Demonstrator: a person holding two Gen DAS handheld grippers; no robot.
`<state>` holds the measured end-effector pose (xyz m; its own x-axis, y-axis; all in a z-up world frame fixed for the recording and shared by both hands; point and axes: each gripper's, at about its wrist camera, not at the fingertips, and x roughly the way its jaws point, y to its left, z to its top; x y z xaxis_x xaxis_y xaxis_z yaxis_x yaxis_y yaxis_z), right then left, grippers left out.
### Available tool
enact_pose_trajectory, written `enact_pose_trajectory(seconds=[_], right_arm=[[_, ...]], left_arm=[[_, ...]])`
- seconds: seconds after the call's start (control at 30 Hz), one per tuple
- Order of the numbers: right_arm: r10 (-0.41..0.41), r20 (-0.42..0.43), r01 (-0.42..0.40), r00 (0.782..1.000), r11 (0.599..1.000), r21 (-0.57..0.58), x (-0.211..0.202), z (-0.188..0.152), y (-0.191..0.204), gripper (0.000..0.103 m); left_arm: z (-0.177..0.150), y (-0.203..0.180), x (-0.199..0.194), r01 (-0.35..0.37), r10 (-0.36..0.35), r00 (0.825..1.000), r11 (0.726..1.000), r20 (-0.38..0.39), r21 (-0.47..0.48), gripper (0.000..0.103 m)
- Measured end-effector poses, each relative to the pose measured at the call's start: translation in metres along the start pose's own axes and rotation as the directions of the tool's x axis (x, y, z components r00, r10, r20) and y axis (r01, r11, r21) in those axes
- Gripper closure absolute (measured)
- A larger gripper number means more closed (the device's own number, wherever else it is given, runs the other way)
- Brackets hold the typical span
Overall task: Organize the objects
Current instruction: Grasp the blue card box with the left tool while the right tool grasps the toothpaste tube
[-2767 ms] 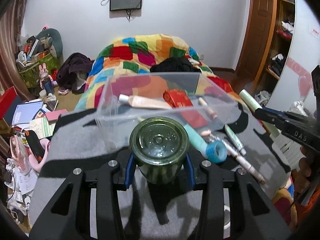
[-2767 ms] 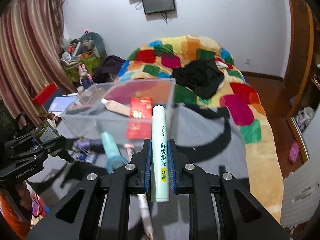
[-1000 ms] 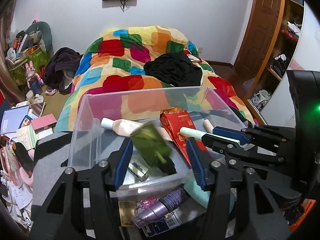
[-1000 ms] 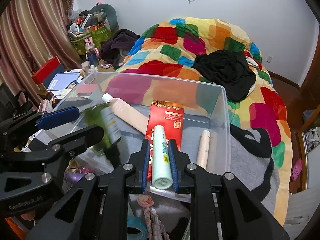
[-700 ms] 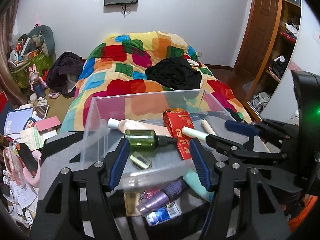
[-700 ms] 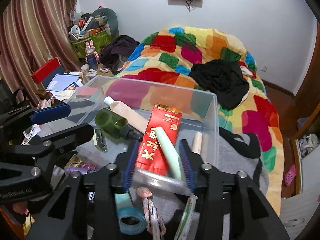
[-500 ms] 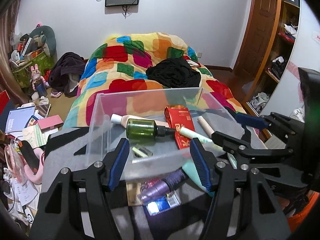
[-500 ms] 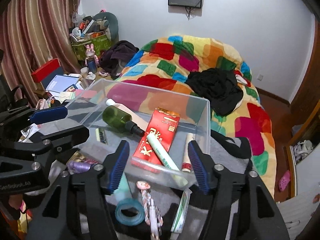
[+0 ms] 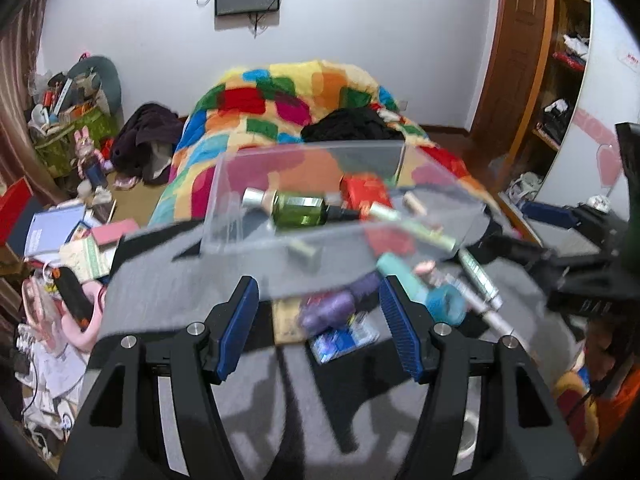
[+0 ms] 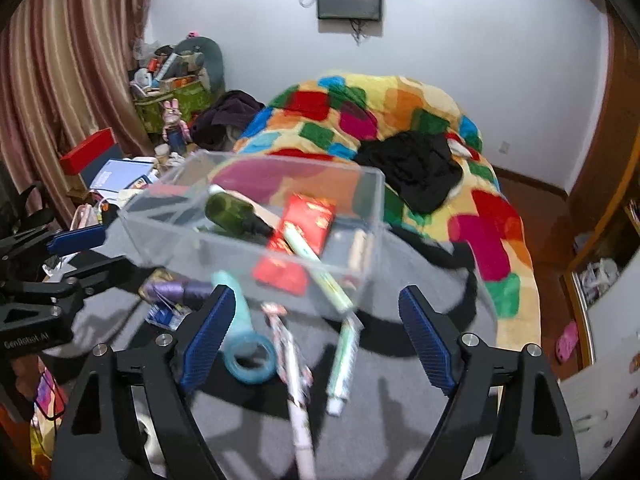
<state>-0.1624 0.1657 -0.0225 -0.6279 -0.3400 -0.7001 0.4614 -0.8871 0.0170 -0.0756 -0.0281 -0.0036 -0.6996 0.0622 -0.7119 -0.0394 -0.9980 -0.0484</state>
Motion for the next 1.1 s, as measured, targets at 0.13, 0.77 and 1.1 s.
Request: enact_pose_trajectory(seconds=[0.13, 0.77, 1.1], right_arm=[[-0.022, -0.043, 0.025, 0.999, 0.997, 0.068, 0.005, -0.017, -0.025, 0.021], [0.049, -0.191, -0.025, 0.980, 0.992, 0.125, 0.045, -0.054, -0.044, 0.046], [0.048, -0.178, -0.028, 0.983, 0.993, 0.112, 0.047, -0.056, -0.039, 0.089]], left_arm=[[-0.018, 0.012, 0.013, 0.015, -0.018, 0.997, 0.999, -0.070, -0.042, 0.028], [-0.023, -0.021, 0.068, -0.049, 0.047, 0.969, 0.999, -0.243, -0.002, 0.027], [-0.036, -0.026, 0.053, -0.056, 0.057, 0.984, 0.998, -0.170, 0.010, 0.053]])
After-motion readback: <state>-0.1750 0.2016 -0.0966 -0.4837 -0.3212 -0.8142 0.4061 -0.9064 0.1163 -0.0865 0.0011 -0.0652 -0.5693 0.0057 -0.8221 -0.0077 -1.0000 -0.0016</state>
